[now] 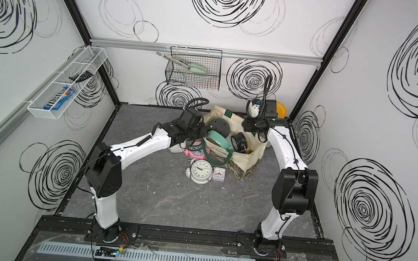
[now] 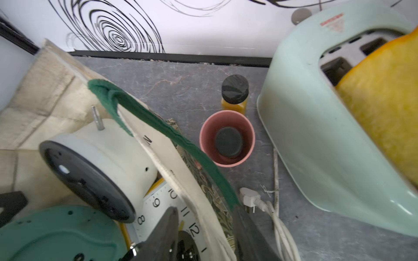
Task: Put the alarm clock into the canvas bag
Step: Pick up the canvas bag from the center of the board.
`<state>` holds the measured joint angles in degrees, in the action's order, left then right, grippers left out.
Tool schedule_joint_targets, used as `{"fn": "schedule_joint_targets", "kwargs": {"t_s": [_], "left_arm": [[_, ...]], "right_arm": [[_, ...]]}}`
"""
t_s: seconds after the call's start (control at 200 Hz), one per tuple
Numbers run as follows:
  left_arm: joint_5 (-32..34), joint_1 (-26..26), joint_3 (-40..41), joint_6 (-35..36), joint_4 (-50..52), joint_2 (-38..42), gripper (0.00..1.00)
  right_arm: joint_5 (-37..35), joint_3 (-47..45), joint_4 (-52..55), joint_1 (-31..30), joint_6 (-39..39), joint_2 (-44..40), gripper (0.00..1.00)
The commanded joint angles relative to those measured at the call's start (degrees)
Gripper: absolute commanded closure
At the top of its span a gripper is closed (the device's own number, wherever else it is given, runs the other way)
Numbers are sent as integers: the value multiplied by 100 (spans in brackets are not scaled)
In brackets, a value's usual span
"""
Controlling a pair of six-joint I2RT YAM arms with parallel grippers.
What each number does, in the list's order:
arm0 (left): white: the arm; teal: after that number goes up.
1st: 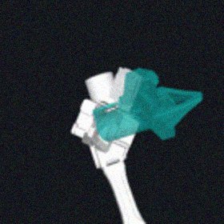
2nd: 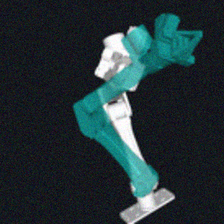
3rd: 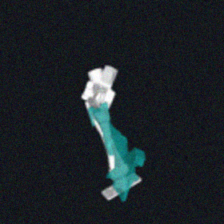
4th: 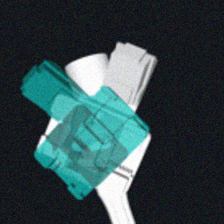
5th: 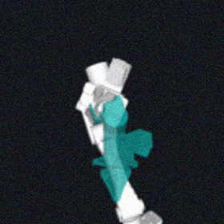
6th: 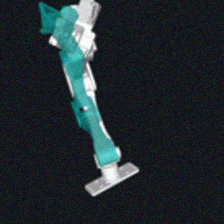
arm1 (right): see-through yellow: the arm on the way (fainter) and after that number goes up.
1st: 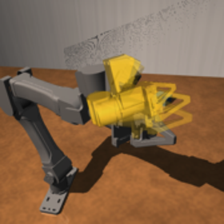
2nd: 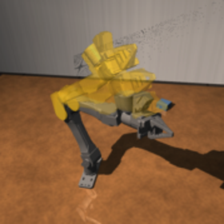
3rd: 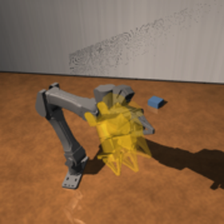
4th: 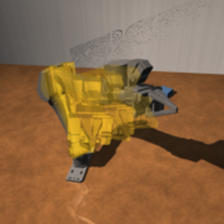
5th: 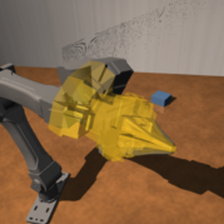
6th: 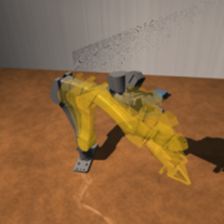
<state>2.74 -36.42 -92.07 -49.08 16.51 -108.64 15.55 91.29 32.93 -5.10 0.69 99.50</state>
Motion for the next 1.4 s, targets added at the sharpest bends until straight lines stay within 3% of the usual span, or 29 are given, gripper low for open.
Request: {"fn": "schedule_joint_targets", "kwargs": {"t_s": [0.0, 0.085, 0.34, 0.58, 0.69, 0.806, 0.876, 1.056, 1.191, 1.396], "left_arm": [[-455, 80, -96, 276, -406, 203, 100], [-677, 116, -309, 274, -396, 186, 100], [-628, 65, -975, 390, -206, 449, 100], [-1049, 47, -1332, 254, -367, 482, 100], [-1378, 4, -2255, 332, 447, 148, 100], [-1309, -59, -1524, 303, -344, 778, 100], [-1263, 1, -1757, 410, 104, 814, 100], [-1361, 118, -1606, 854, 574, 1328, 100], [-748, 152, -1214, 1436, 1006, 2195, 100], [-751, 1455, -446, 1575, 1985, 3360, 100]], "right_arm": [[578, 294, 209, 1, -7, -63, 82], [700, 372, 223, 1, 49, -108, 100], [16, 481, 85, 68, 400, -822, 100], [-402, 653, -65, 225, 659, -1440, 100], [-286, 904, 66, 291, 763, -1496, 100], [-149, 1019, 197, 252, 809, -1712, 100], [-131, 1007, 210, 167, 877, -1884, 100], [-241, 1174, 643, -380, 885, -2170, 100], [-322, 1205, 957, -1097, 837, -2385, 100], [-17, 594, 588, -2288, 1280, -2605, 100]]}}
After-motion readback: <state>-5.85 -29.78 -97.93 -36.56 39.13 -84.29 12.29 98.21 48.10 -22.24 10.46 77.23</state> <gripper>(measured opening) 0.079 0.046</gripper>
